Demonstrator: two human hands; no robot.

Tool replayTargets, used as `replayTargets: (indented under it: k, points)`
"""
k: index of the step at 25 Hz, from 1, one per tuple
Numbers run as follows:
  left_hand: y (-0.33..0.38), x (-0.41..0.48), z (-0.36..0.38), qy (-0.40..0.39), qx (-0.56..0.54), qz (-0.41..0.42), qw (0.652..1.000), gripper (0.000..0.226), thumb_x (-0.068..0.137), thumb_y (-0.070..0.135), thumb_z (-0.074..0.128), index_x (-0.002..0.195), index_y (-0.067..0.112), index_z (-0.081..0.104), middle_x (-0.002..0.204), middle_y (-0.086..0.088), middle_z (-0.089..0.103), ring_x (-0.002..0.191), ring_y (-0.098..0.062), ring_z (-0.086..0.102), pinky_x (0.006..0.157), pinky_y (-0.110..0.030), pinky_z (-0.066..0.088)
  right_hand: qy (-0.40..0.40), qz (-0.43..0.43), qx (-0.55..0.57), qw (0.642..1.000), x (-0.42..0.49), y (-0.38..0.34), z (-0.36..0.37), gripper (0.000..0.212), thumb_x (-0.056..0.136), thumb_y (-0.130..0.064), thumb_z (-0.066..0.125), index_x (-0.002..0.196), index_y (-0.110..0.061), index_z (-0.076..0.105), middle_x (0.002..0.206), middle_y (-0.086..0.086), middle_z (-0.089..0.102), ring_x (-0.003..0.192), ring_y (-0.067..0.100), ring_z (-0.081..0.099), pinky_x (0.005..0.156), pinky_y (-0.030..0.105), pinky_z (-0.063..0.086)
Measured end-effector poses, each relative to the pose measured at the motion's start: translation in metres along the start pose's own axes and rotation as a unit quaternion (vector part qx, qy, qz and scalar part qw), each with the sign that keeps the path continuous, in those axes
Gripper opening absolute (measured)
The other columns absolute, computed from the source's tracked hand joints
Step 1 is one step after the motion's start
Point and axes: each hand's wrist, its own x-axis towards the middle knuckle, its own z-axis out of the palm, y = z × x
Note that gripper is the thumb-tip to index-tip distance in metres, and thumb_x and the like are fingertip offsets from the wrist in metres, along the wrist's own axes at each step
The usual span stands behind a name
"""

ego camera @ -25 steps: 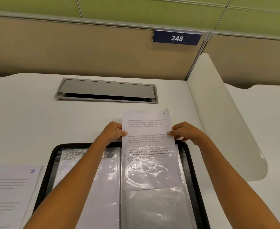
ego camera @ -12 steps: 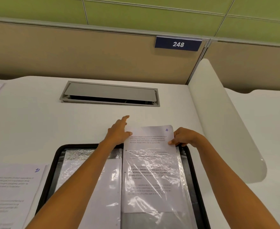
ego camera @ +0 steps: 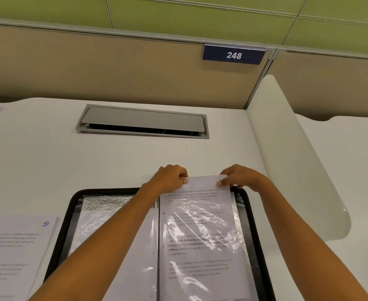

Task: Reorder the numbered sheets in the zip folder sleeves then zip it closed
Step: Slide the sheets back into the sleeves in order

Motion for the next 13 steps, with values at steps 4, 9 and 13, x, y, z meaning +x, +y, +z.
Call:
replayTargets:
  k: [4,9,13]
  points:
    - [0.004,-0.005,-0.003,-0.090,-0.022,-0.012,0.996,0.024,0.093,0.029,0.062,0.109,0.013,0.067,0.099,0.001,0.062,0.088,-0.015,0.057,0.075,-0.024,0.042,0.002,-0.047,0.004,0.999,0.001,-0.005,0.006,0.008,0.085,-0.013,0.070,0.091,-0.017,0.073,0.076,-0.002,0.063,0.071,0.010,0.052,0.060,0.021,0.038]
    - [0.010,-0.012,0.000,-0.104,-0.078,-0.003,0.991,0.034,0.082,0.045,0.071,0.104,0.020,0.067,0.104,0.002,0.063,0.096,-0.015,0.058,0.080,-0.028,0.044,-0.018,-0.025,-0.066,0.997,0.002,-0.004,0.010,0.012,0.079,-0.008,0.070,0.079,-0.019,0.076,0.079,-0.003,0.068,0.081,0.012,0.056,0.078,0.024,0.045]
    - [0.011,-0.019,0.008,-0.046,-0.048,0.028,0.997,0.021,0.079,0.035,0.076,0.095,0.022,0.069,0.092,0.005,0.066,0.084,-0.013,0.060,0.072,-0.026,0.047,-0.003,-0.072,-0.044,0.996,-0.003,-0.005,0.015,0.012,0.083,-0.014,0.070,0.091,-0.018,0.078,0.093,-0.002,0.074,0.095,0.014,0.064,0.091,0.028,0.048]
